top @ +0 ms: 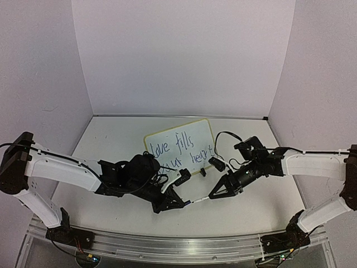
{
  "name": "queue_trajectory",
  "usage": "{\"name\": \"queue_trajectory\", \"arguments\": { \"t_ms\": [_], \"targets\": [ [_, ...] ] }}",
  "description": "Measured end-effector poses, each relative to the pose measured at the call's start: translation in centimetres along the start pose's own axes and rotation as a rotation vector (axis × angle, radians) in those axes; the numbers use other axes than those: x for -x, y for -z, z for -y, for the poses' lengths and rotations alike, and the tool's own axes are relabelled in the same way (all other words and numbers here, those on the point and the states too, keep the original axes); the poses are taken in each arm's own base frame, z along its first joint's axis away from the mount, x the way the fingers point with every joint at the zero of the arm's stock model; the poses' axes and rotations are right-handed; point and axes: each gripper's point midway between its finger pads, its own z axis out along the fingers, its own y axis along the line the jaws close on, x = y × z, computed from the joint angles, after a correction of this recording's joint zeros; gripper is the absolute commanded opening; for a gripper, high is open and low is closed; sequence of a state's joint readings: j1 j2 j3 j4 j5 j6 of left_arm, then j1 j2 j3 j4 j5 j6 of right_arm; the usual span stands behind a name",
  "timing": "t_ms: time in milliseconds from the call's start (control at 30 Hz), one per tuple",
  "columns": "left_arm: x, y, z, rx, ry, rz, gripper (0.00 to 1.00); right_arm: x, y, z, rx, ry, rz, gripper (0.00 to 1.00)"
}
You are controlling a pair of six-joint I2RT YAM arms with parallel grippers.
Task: Write a sentence on the whiteboard
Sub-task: Insert the whiteboard marker without the cap into the pen cap.
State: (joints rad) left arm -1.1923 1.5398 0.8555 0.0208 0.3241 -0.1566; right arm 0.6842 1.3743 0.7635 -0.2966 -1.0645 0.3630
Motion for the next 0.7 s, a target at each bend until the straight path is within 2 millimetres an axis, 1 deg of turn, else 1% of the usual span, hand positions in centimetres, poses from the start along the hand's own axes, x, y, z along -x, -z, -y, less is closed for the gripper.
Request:
{"name": "queue_trajectory", "arguments": {
  "t_ms": [700],
  "targets": [
    [-0.07, 0.01, 0.37, -0.021, 0.000, -0.004, 0.00, 0.26, -0.02, -0.15, 0.004, 0.009, 0.000, 0.00]
  ]
}}
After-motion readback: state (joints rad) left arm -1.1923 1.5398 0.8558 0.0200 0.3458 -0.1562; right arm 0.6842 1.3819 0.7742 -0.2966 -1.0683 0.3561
